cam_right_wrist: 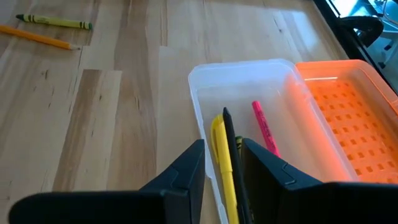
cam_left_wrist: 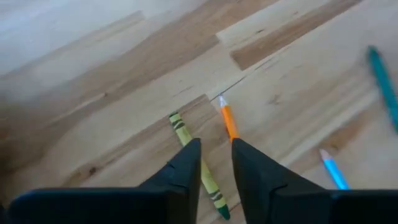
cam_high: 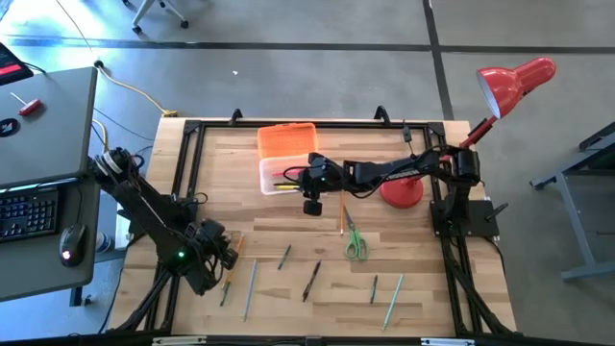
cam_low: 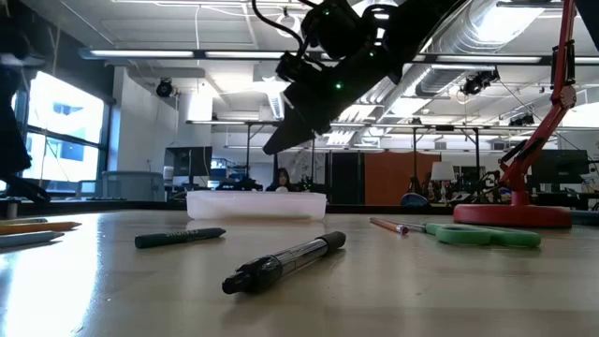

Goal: Pick & place school supplies into a supply box
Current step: Put the green crayon into the orange supply box

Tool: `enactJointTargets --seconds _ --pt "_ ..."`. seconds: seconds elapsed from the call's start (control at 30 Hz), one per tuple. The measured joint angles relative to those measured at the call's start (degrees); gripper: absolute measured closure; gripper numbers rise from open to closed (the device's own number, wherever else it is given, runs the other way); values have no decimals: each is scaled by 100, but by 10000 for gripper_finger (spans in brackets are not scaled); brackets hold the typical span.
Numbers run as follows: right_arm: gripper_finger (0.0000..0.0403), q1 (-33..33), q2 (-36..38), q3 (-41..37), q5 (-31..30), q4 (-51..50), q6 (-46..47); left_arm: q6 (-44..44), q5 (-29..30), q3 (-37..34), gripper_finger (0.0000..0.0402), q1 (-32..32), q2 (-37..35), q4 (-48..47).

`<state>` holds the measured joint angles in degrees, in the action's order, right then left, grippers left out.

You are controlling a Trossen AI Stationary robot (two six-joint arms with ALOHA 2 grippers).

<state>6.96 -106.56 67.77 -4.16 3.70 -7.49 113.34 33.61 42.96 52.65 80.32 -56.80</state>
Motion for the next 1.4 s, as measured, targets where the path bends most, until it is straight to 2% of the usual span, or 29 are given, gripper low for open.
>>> enactJointTargets --seconds 0.1,0.27,0.63,0.73,1.13,1.3,1.4 --pt "320 0 0 0 74 -35 -11 75 -150 0 260 -73 294 6" --pt "320 0 0 0 91 -37 -4 247 -172 0 260 -334 896 127" --pt "320 0 0 0 94 -43 -2 1394 -94 42 307 -368 2073 678" --pt "320 0 0 0 106 -43 100 1740 181 59 322 -353 2354 664" --pt "320 0 0 0 117 -67 204 1796 350 139 340 -386 2402 541" --pt "320 -100 94 -4 31 -151 229 2003 1181 551 344 -667 2067 -671" --pt "320 -258 337 -4 -170 -275 72 1776 1515 551 344 -945 1666 -850"
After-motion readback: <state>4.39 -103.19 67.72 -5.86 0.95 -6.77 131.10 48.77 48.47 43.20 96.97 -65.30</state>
